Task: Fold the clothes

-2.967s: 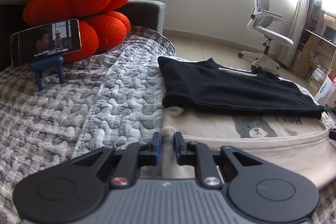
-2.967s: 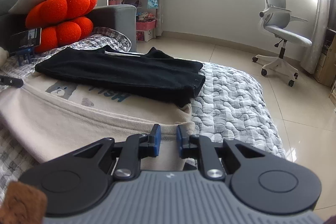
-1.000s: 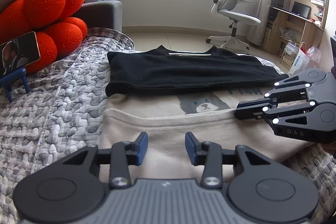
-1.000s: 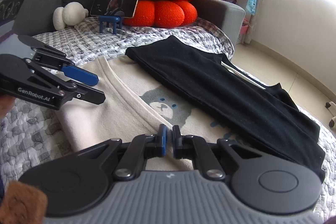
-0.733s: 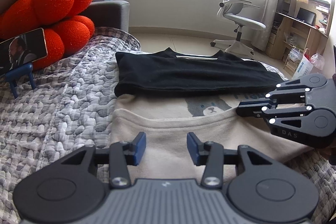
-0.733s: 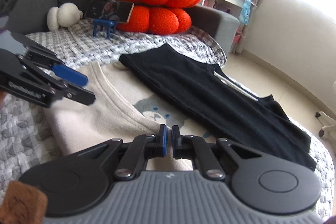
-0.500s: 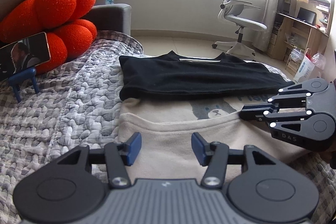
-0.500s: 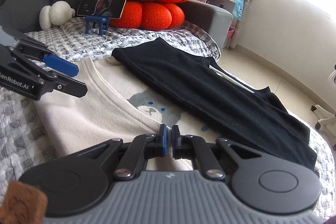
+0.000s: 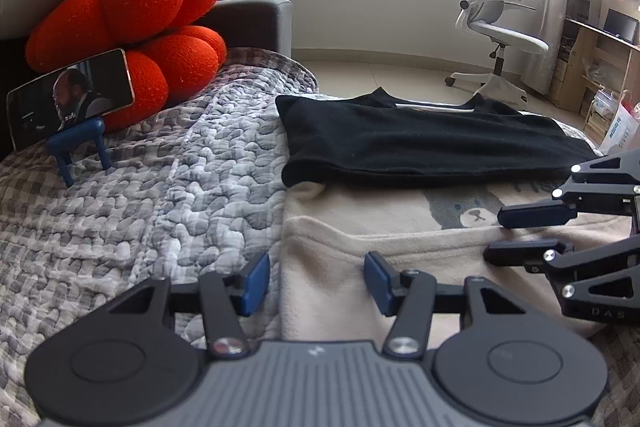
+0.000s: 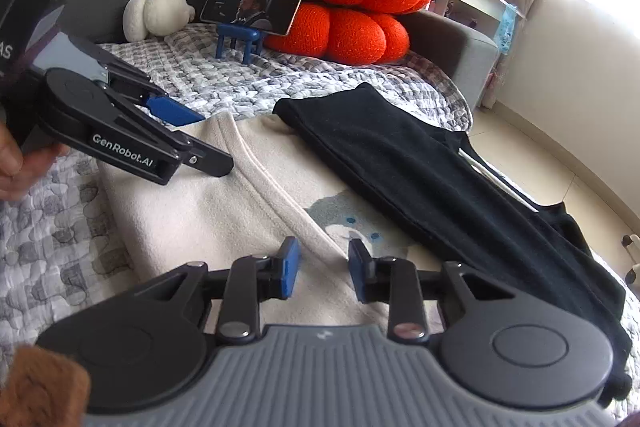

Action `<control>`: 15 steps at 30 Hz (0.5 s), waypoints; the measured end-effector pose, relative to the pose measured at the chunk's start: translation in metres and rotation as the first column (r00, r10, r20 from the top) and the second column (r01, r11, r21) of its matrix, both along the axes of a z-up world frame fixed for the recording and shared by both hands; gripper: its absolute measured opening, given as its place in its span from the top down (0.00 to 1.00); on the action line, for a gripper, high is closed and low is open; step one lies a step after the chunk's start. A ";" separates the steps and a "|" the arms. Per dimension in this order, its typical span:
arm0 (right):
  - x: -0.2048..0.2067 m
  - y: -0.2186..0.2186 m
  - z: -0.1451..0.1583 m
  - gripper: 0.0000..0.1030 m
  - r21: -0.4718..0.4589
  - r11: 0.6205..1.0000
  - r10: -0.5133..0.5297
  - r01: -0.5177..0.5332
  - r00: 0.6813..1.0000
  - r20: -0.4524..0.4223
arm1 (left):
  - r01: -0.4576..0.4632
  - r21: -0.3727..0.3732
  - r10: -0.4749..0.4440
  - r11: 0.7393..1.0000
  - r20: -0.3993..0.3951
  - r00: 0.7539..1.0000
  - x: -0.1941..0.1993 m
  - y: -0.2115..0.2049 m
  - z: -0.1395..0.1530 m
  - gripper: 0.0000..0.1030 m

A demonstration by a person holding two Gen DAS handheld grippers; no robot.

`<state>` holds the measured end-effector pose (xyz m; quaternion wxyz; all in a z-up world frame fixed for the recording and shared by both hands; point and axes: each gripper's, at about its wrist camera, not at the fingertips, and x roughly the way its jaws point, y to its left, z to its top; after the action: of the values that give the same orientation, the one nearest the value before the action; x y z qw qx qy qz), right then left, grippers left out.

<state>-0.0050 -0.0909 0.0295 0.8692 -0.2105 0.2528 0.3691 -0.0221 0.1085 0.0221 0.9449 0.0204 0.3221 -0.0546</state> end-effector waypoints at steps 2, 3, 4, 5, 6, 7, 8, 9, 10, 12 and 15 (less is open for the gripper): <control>0.002 -0.001 0.001 0.83 0.015 1.000 -0.007 0.007 1.000 -0.010 | -0.004 -0.004 0.004 1.000 0.005 1.000 0.000 0.002 0.001 0.71; 0.002 -0.001 0.002 0.96 0.017 1.000 -0.011 0.012 1.000 -0.004 | -0.005 -0.005 0.005 1.000 0.008 1.000 -0.001 0.002 0.001 0.73; 0.000 -0.002 0.003 0.98 0.017 1.000 -0.017 0.017 1.000 0.006 | -0.007 -0.002 0.007 1.000 0.013 1.000 -0.002 0.002 0.002 0.79; -0.001 -0.002 0.003 0.99 0.018 1.000 -0.024 0.024 1.000 0.013 | -0.010 -0.002 0.010 1.000 0.017 1.000 -0.003 0.003 0.003 0.84; -0.001 -0.002 0.004 0.99 0.020 0.999 -0.033 0.032 0.999 0.020 | -0.015 -0.015 0.015 1.000 0.018 1.000 -0.003 0.005 0.004 0.86; -0.002 -0.002 0.004 0.99 0.022 0.999 -0.041 0.041 0.999 0.026 | -0.021 -0.040 0.022 0.999 0.014 1.000 -0.002 0.009 0.005 0.88; -0.002 -0.002 0.004 0.99 0.023 0.998 -0.053 0.052 0.998 0.032 | -0.028 -0.071 0.028 0.997 0.006 1.000 -0.002 0.013 0.005 0.88; -0.001 -0.001 0.003 1.00 0.022 0.998 -0.065 0.065 0.997 0.034 | -0.035 -0.099 0.035 0.994 -0.002 0.999 -0.001 0.017 0.004 0.88; 0.000 0.000 0.001 1.00 0.018 0.997 -0.073 0.073 0.997 0.034 | -0.044 -0.119 0.044 0.992 -0.009 0.999 0.000 0.020 0.003 0.88; 0.003 0.003 -0.004 1.00 0.008 0.996 -0.085 0.085 0.996 0.032 | -0.054 -0.136 0.053 0.989 -0.013 0.999 0.001 0.022 0.000 0.88; 0.004 0.001 -0.004 1.00 0.026 0.995 -0.096 0.095 0.995 0.020 | -0.055 -0.125 0.055 0.991 -0.009 0.998 0.001 0.019 0.000 0.84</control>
<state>-0.0008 -0.0895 0.0252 0.8911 -0.1912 0.2485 0.3280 -0.0214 0.1279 0.0225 0.9446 -0.0479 0.3211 -0.0487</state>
